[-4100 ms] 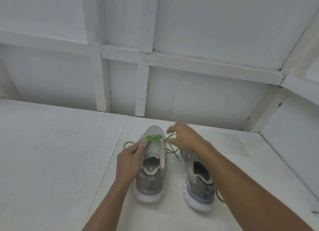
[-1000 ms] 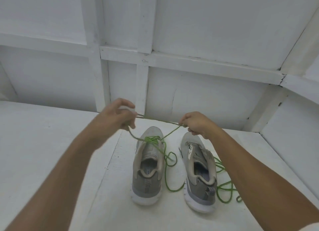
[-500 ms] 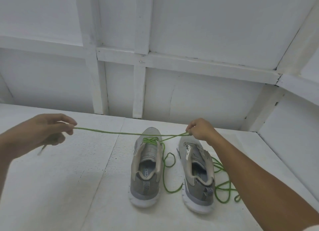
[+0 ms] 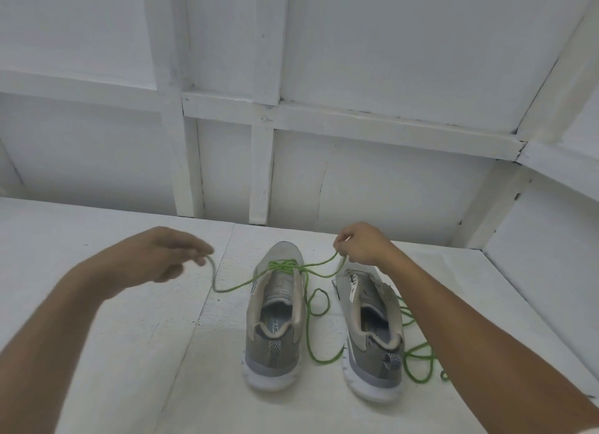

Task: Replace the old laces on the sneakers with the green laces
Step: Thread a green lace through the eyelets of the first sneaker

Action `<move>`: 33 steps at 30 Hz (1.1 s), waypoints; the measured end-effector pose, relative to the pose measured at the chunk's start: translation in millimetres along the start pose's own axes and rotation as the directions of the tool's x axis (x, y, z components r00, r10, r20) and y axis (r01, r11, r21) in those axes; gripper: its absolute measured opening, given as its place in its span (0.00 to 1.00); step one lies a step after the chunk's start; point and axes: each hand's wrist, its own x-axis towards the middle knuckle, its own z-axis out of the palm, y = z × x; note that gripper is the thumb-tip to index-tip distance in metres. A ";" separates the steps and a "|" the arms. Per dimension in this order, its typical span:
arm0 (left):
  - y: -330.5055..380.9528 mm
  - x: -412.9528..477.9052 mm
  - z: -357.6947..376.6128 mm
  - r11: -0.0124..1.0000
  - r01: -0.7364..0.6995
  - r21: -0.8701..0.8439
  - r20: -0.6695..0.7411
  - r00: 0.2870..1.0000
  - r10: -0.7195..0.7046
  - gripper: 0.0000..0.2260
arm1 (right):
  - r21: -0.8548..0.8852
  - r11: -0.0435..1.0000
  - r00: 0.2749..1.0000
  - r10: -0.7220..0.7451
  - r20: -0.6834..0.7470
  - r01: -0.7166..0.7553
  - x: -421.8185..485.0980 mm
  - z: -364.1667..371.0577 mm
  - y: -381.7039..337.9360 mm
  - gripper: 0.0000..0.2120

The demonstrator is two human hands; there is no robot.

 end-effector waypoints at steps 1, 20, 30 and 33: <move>10.0 3.1 11.0 0.999 -0.044 0.002 0.034 0.998 0.044 0.11 | -0.012 1.000 1.000 -0.020 0.015 0.020 -2.6 1.6 -7.0 0.06; 79.5 43.8 68.6 0.945 -0.280 0.168 -0.084 0.951 0.296 0.06 | 0.531 0.829 0.889 -0.367 0.275 0.178 -46.1 18.5 -53.0 0.07; 74.0 44.6 48.0 0.953 -0.214 0.213 -0.141 0.959 0.247 0.03 | 0.340 0.852 0.909 -0.415 -0.026 0.399 -28.8 -17.6 -53.3 0.04; 75.2 48.3 53.0 0.954 -0.218 0.205 -0.206 0.943 0.260 0.04 | 0.147 0.875 0.887 -0.452 -0.095 0.461 -21.4 -28.5 -56.9 0.04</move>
